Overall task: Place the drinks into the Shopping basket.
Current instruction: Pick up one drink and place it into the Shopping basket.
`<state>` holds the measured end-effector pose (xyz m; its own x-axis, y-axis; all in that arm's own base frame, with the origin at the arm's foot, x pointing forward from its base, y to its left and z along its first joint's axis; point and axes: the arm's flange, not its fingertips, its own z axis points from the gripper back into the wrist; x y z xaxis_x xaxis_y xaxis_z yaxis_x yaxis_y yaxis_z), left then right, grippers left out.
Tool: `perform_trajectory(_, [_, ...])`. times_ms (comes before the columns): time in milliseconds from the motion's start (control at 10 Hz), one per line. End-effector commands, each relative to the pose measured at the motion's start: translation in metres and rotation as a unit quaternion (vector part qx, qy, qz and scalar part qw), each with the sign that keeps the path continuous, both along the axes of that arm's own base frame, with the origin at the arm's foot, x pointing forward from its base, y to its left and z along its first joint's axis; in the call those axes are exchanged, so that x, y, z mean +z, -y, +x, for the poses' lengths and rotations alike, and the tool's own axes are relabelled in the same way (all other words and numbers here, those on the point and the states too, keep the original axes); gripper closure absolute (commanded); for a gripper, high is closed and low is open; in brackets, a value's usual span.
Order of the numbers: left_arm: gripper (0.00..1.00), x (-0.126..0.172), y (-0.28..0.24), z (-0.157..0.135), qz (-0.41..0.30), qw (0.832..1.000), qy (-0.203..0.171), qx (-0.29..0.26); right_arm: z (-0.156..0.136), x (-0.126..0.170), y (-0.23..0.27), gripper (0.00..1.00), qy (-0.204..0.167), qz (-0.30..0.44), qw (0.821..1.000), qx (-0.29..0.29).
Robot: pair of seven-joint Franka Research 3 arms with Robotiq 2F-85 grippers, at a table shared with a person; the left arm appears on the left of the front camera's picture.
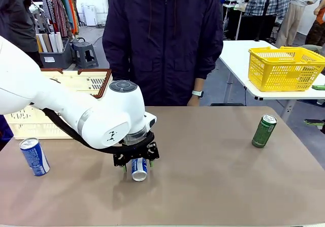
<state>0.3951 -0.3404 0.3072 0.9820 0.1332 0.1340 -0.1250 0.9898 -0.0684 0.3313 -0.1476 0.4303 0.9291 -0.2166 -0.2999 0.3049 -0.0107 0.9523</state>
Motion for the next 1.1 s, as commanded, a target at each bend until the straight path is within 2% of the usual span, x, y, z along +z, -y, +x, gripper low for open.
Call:
perform_trajectory(0, [1.00,-0.004,-0.001,-0.004,0.018,0.999,0.039,0.009,0.002,0.006,0.001,0.00,-0.009,0.004,1.000,0.001])
perform_trajectory(300, [1.00,-0.003,0.000,-0.004,0.023,0.999,0.039,0.003,0.002,0.006,0.001,0.00,-0.009,0.004,1.000,0.001])
perform_trajectory(600, [1.00,0.015,-0.005,0.001,0.020,0.998,0.057,0.009,0.002,0.006,0.001,0.00,-0.009,0.004,1.000,0.001])
perform_trajectory(700, [1.00,0.049,-0.012,0.000,0.006,0.999,0.048,-0.003,0.002,0.006,0.001,0.00,-0.009,0.004,1.000,0.001])
perform_trajectory(800, [1.00,0.096,-0.021,-0.005,0.020,0.998,0.043,-0.036,0.002,0.006,0.001,0.00,-0.009,0.004,1.000,0.001])
perform_trajectory(1000, [1.00,0.201,-0.044,-0.033,0.015,0.993,0.072,-0.093,0.002,0.006,0.001,0.00,-0.009,0.004,1.000,0.001])
